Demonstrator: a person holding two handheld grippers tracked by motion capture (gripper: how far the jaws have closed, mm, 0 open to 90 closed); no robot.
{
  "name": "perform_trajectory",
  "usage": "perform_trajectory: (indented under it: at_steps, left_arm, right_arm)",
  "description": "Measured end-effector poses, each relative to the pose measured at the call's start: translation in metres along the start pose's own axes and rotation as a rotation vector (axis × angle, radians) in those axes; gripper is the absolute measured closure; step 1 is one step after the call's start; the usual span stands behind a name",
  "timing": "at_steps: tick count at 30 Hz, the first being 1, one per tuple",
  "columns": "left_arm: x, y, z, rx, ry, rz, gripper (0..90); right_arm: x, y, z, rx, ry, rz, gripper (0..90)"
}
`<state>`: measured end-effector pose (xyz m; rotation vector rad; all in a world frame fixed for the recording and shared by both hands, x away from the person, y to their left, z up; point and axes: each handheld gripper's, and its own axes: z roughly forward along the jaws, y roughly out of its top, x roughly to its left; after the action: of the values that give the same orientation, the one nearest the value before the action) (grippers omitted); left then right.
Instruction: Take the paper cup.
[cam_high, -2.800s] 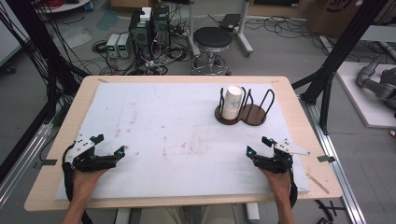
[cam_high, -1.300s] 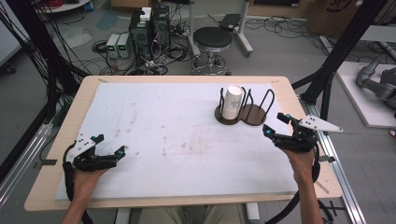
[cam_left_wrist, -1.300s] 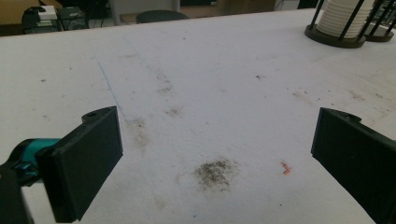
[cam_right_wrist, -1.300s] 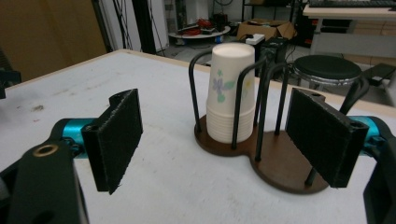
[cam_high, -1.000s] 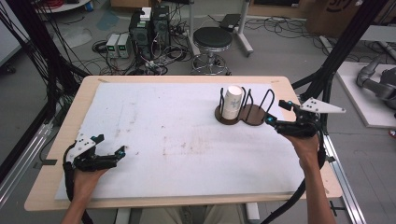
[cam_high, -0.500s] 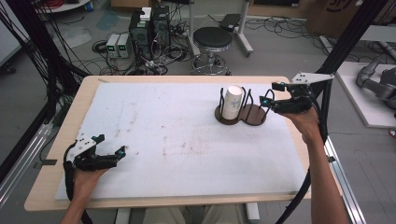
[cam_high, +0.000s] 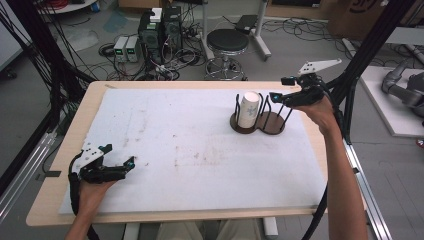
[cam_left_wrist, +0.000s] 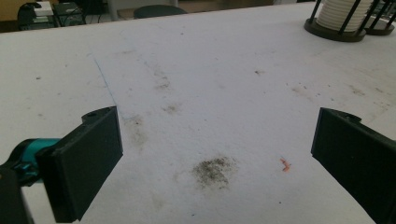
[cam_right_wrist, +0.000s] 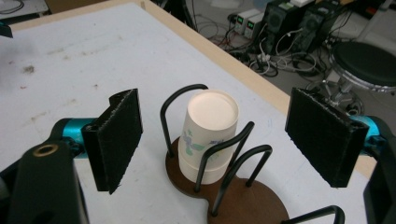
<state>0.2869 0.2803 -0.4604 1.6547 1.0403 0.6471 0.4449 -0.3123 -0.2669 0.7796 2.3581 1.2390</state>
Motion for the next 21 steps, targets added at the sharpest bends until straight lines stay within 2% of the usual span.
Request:
perform_trajectory:
  at_steps: [8, 15, 16, 21]
  left_arm:
    - [0.001, 0.001, 0.003, 0.030, 0.003, -0.009, 1.9]
    - [0.001, 0.001, 0.002, 0.024, 0.001, -0.007, 1.9]
    - [0.001, 0.001, 0.002, 0.024, 0.003, -0.007, 1.9]
    - [0.000, 0.001, 0.002, 0.027, 0.010, -0.007, 1.9]
  right_arm:
    - [-0.014, 0.008, 0.012, 0.046, 0.028, 0.004, 19.2]
    - [-0.019, 0.020, 0.023, 0.087, 0.042, -0.013, 19.2]
    - [-0.020, 0.023, 0.026, 0.091, 0.063, -0.017, 19.2]
    - [-0.022, 0.032, 0.037, 0.115, 0.097, -0.057, 19.3]
